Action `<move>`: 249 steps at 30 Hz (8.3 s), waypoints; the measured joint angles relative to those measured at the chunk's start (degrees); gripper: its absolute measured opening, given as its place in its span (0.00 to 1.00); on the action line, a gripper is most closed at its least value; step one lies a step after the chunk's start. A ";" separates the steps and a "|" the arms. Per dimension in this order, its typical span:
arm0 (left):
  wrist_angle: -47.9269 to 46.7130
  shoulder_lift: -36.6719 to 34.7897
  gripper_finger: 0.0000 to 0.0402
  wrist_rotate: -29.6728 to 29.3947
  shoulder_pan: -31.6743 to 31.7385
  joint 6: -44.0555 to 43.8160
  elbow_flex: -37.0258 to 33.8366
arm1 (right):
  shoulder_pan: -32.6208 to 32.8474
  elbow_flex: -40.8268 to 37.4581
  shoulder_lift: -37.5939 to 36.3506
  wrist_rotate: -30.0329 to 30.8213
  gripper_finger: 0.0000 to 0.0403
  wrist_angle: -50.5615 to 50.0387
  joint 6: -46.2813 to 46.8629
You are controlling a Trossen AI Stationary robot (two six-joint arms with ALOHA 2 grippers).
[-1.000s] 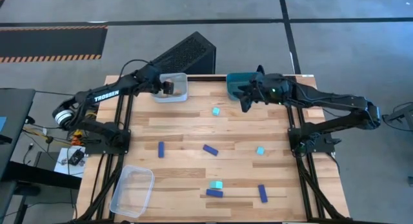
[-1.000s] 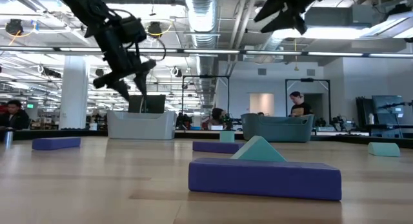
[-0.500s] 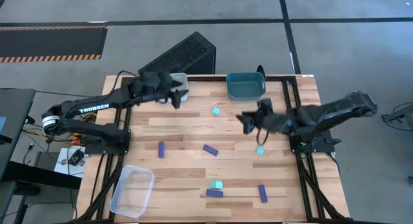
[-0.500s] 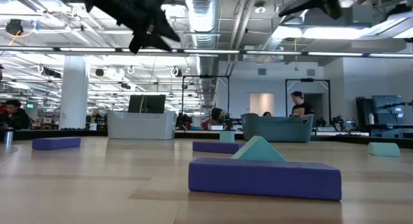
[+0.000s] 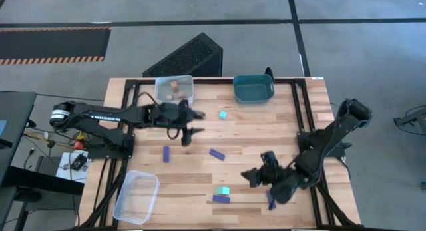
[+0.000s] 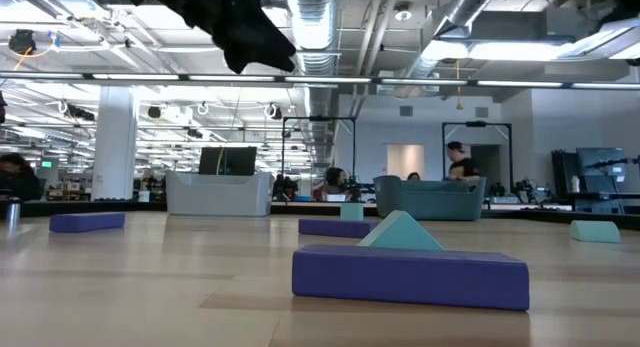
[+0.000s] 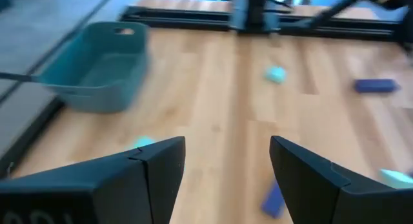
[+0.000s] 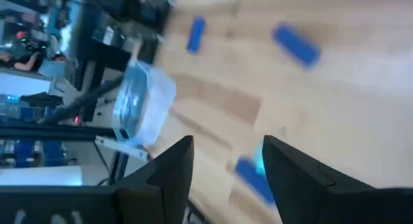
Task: Sort & place blocks by color
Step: Put the top left blue block into the blue bin
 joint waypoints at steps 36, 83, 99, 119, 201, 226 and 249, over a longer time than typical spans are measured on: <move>5.01 -13.82 0.53 -12.78 -14.31 0.16 -7.41 | 5.24 31.86 28.18 -32.20 0.43 -49.99 15.40; 38.86 -11.19 0.53 -11.85 -7.49 -13.71 -21.68 | -7.82 -9.23 7.10 -27.47 0.43 -21.95 -14.28; 32.15 -2.23 0.53 -15.92 -4.26 -19.86 -17.72 | -18.59 -14.74 -3.79 -25.73 0.45 -18.70 -34.85; 19.46 18.01 0.40 -19.71 -4.91 -28.71 -2.69 | -48.93 -15.77 -6.07 -25.43 0.55 19.50 -80.34; -20.17 7.78 0.50 8.18 18.54 -9.69 21.66 | -61.57 9.78 28.38 -53.14 0.46 7.06 -107.58; -16.56 -3.49 0.46 -14.87 11.35 2.05 22.29 | -50.48 9.73 24.02 -46.95 0.40 1.66 -93.30; -18.56 0.11 0.46 6.96 29.81 11.97 22.17 | -48.41 9.74 29.81 -38.91 0.73 1.86 -88.43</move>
